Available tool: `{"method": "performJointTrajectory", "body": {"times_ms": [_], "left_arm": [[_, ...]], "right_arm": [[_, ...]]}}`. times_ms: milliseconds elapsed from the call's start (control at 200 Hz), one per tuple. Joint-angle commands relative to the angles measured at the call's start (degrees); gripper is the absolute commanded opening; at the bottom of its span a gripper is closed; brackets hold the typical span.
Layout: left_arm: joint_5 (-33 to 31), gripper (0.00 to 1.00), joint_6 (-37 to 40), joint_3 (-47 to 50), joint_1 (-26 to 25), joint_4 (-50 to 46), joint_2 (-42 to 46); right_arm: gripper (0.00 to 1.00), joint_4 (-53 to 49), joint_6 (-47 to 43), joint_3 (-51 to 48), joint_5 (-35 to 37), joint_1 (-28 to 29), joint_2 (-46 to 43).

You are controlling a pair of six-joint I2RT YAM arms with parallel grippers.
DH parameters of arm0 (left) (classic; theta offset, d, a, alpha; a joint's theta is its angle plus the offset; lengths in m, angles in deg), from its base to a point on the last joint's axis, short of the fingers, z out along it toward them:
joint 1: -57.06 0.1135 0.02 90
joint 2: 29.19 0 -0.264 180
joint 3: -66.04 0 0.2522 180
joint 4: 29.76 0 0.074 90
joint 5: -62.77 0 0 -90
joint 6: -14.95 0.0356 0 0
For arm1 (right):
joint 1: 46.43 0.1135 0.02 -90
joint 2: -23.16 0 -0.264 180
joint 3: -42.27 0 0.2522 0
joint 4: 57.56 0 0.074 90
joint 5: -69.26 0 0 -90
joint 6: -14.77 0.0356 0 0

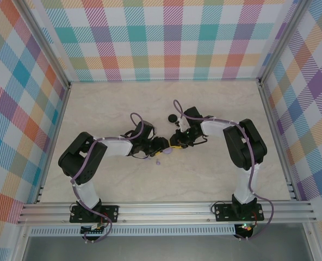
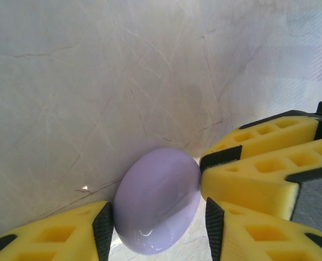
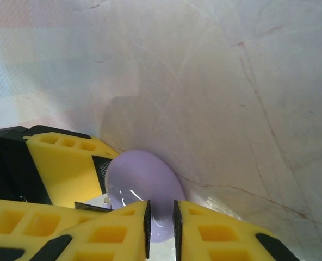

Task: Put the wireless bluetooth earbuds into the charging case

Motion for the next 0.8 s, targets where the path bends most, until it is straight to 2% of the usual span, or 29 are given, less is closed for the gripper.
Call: {"method": "performJointTrajectory", "body": {"times_ms": [0, 230, 650, 795], "left_arm": [[-0.2, 0.5, -0.5, -0.5, -1.3, 1.3, -3.7], [0.6, 0.47, -2.5, -0.4, -1.6, 4.0, -4.6], [0.0, 0.37, -4.4, 0.2, -2.0, 6.5, -5.0], [-0.2, 0.25, -5.2, 0.8, -1.9, 7.7, -4.6]], "right_arm": [[0.21, -0.5, -0.2, 0.1, -1.3, 0.3, 0.9], [0.19, -0.2, 0.5, -0.3, -1.3, 0.3, 1.0], [0.18, 1.3, 1.8, -1.2, -1.9, 0.4, 0.5], [0.18, 1.5, 2.5, -1.5, -1.2, 0.2, 0.0]]}}
